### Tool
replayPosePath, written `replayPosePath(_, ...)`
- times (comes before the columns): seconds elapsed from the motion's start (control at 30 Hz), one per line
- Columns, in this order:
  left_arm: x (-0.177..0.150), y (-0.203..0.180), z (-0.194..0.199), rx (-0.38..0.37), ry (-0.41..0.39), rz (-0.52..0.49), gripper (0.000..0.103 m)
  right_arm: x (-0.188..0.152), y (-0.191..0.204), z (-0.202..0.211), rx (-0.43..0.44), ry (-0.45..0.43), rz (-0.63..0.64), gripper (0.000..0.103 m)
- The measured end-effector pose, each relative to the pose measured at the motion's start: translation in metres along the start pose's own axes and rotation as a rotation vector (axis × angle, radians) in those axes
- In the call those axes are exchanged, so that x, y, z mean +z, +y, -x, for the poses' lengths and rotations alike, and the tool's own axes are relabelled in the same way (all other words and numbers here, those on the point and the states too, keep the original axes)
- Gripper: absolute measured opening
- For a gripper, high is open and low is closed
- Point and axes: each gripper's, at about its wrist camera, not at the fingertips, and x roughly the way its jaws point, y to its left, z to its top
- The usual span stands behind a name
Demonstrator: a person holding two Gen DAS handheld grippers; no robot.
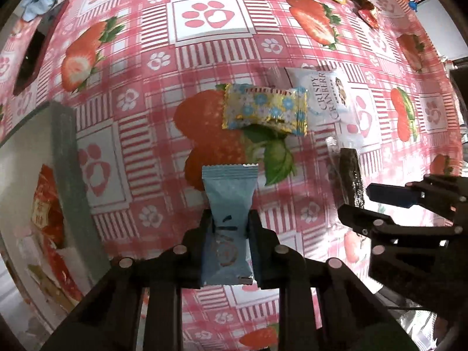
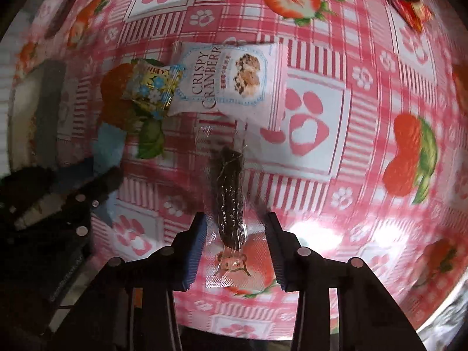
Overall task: Organize snacks
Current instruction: 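Carry both packets over the white tray and open both grippers to release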
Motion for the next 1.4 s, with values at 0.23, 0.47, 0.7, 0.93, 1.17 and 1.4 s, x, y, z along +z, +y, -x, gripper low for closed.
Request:
replayPosePath(0.23,-0.015,0.017,0.034,0.000,-0.051,-0.020,0.025,-0.024,-0.002,0.017,0.058,-0.019,-0.057,0.042)
replayPosePath(0.47,-0.029,0.040,0.070,0.032,-0.116,0.000,0.026,-0.033,0.025,0.046,0.068,-0.059,-0.037,0.043)
replayPosePath(0.7,-0.042,0.070,0.092,0.067,-0.152,0.041,0.026,-0.025,0.075,0.059,0.054,-0.092,0.048,0.043)
replayPosePath(0.93,-0.047,0.098,0.111,0.071,-0.206,0.101,0.026,-0.010,0.119,0.061,0.033,-0.109,0.150,0.043)
replayPosePath(1.17,-0.054,0.126,0.118,0.074,-0.229,0.158,0.026,0.001,0.156,0.059,0.014,-0.112,0.230,0.043)
replayPosePath(1.4,-0.066,0.160,0.117,0.083,-0.222,0.245,0.026,0.006,0.187,0.052,0.006,-0.100,0.286,0.043)
